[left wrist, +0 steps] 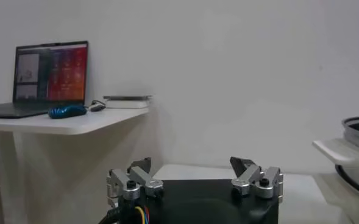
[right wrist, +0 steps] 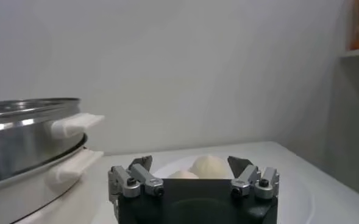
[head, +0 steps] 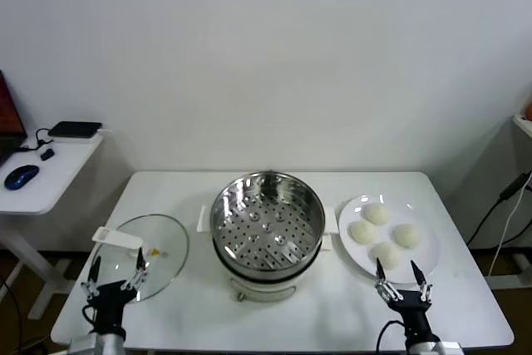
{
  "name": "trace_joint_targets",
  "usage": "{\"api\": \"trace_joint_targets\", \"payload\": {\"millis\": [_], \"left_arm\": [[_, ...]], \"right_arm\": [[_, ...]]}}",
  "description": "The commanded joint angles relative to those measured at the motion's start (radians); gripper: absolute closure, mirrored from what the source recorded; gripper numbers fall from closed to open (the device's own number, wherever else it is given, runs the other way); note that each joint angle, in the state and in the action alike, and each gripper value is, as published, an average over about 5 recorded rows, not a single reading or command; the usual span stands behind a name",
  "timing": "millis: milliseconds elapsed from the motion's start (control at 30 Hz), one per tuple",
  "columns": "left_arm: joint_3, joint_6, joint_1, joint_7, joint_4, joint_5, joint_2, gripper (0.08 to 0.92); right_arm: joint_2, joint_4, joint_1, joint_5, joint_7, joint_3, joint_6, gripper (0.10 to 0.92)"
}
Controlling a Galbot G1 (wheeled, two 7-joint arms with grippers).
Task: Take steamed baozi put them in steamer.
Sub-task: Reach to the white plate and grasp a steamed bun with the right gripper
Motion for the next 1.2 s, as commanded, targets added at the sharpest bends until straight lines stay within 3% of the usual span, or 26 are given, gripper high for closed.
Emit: {"api": "trace_joint_targets", "payload": {"millis": [33,267,467,633,900,1200], "left_arm": [[0.001,0.0,-0.001,0.0,0.004,0.0,-0.049,0.177],[0.005,-0.003,-0.002,0.0,0.005,0.001,-0.049,0.177],[0.017,-0.009,-0.002,0.001,0.007,0.015,-0.048,0.177],[0.035,-0.014,0.0,0.004,0.01,0.031,-0.048,0.177],[0.048,-0.031,0.009,0.006,0.014,0.047,-0.04,0.177],[0.053,-0.045,0.012,0.007,0.024,0.061,-0.033,0.177]], "right_arm": [[-0.085,-0.028,0.159,0.029,0.001,0.036,-0.163,0.203],[-0.293,-0.108,0.38,0.064,-0.047,-0.019,-0.36,0.203],[-0.477,-0.147,0.558,-0.113,-0.193,-0.12,-0.576,0.203],[-0.643,-0.17,0.735,-0.162,-0.341,-0.274,-0.694,0.203],[-0.898,-0.314,1.236,-0.187,-0.62,-0.862,-0.657,0.203],[-0.919,-0.45,1.842,-0.092,-0.9,-1.555,-0.496,0.203]]}}
